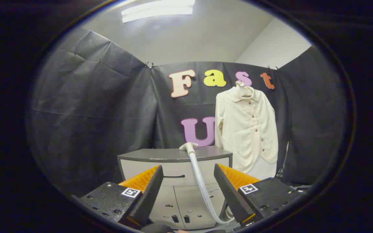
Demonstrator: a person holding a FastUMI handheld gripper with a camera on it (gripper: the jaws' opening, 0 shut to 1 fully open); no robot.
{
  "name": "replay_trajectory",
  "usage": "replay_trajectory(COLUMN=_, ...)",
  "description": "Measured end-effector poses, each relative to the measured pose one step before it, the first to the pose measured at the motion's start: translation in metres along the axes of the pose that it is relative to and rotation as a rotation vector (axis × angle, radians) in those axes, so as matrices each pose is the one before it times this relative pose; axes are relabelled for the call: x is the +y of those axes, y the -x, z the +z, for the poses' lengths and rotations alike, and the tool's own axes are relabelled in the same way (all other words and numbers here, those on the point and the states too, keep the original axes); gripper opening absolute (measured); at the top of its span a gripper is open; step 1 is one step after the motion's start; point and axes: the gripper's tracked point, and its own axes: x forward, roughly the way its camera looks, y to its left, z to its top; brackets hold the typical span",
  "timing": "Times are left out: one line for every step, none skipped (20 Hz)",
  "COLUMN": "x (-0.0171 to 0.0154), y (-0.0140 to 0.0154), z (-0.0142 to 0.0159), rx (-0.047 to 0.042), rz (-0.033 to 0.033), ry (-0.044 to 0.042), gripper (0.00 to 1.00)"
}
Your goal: Iron the clothes twice with a garment steamer, once on the left side and once on the right side.
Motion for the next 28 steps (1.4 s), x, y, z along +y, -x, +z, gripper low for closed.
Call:
replay_trajectory(x=0.00076, y=-0.00022, z=0.00002, rx=-0.00110, rz=-0.00252, ry=0.00221, gripper=0.95)
replay_trajectory(x=0.00170, y=-0.00098, z=0.00056, rx=-0.00333, rz=0.00415, ry=0.00166, gripper=0.95)
replay_trajectory(x=0.00093, y=-0.00076, z=-0.00010, rx=-0.00109, rz=0.00370, ry=0.00145, gripper=0.95)
replay_trajectory(x=0.00150, y=-0.00060, z=-0.00037, rx=0.00195, rz=0.00301, ry=-0.00117, gripper=0.95)
replay_trajectory(x=0.00141, y=-0.00073, z=-0.00255, rx=0.00486, rz=0.00342, ry=0.00017, gripper=0.95)
replay_trajectory(x=0.00240, y=-0.00006, z=-0.00161, rx=0.00973, rz=0.00643, ry=0.00160, gripper=0.95)
replay_trajectory(x=0.00158, y=-0.00037, z=-0.00210, rx=0.00652, rz=0.00542, ry=0.00240, gripper=0.95)
replay_trajectory(x=0.00032, y=-0.00018, z=0.00007, rx=-0.00093, rz=-0.00088, ry=0.00527, gripper=0.95)
replay_trajectory(x=-0.00074, y=-0.00080, z=0.00008, rx=-0.00066, rz=-0.00095, ry=0.00489, gripper=0.96)
replay_trajectory(x=0.00017, y=0.00007, z=-0.00036, rx=0.00239, rz=0.00189, ry=0.00004, gripper=0.95)
replay_trajectory(x=-0.00012, y=-0.00095, z=-0.00124, rx=0.00216, rz=0.00034, ry=-0.00137, gripper=0.95)
replay_trajectory(x=-0.00150, y=-0.00114, z=0.00117, rx=-0.00267, rz=-0.00390, ry=0.00011, gripper=0.95)
replay_trajectory(x=-0.00183, y=-0.00097, z=0.00118, rx=-0.00149, rz=-0.00179, ry=-0.00235, gripper=0.95)
replay_trajectory(x=-0.00029, y=-0.00204, z=-0.00007, rx=0.00443, rz=0.00023, ry=-0.00441, gripper=0.95)
replay_trajectory(x=-0.00017, y=-0.00153, z=-0.00057, rx=0.00461, rz=-0.00012, ry=-0.00359, gripper=0.95)
replay_trajectory(x=-0.00021, y=-0.00285, z=0.00110, rx=0.00064, rz=-0.00006, ry=0.00006, gripper=0.95)
replay_trajectory(x=-0.00037, y=-0.00370, z=0.00127, rx=-0.00084, rz=0.00299, ry=0.00197, gripper=0.95)
replay_trajectory(x=0.00138, y=-0.00428, z=0.00100, rx=0.00149, rz=0.00387, ry=0.00386, gripper=0.95)
replay_trajectory(x=0.00064, y=-0.00545, z=-0.00045, rx=-0.00004, rz=0.00148, ry=0.00530, gripper=0.95)
replay_trajectory(x=0.00108, y=-0.00626, z=-0.00002, rx=0.00232, rz=0.00094, ry=0.00718, gripper=0.95)
replay_trajectory(x=0.00143, y=-0.00869, z=-0.00202, rx=0.00794, rz=0.00253, ry=0.00881, gripper=0.95)
replay_trajectory(x=0.00221, y=-0.00573, z=-0.00123, rx=0.00513, rz=0.00554, ry=0.00662, gripper=0.95)
replay_trajectory(x=0.00183, y=-0.00786, z=-0.00087, rx=0.00470, rz=0.00367, ry=0.00853, gripper=0.96)
replay_trajectory(x=-0.00012, y=-0.00803, z=0.00106, rx=-0.00133, rz=-0.00341, ry=0.00513, gripper=0.96)
replay_trajectory(x=-0.00010, y=-0.00913, z=-0.00010, rx=-0.00210, rz=-0.00337, ry=0.00460, gripper=0.96)
replay_trajectory(x=0.00094, y=-0.00837, z=0.00040, rx=-0.00051, rz=0.00123, ry=0.00547, gripper=0.96)
replay_trajectory(x=-0.00001, y=-0.00908, z=0.00003, rx=-0.00078, rz=-0.00270, ry=0.00616, gripper=0.96)
replay_trajectory(x=-0.00204, y=-0.01098, z=-0.00099, rx=0.00224, rz=-0.00706, ry=0.00165, gripper=0.96)
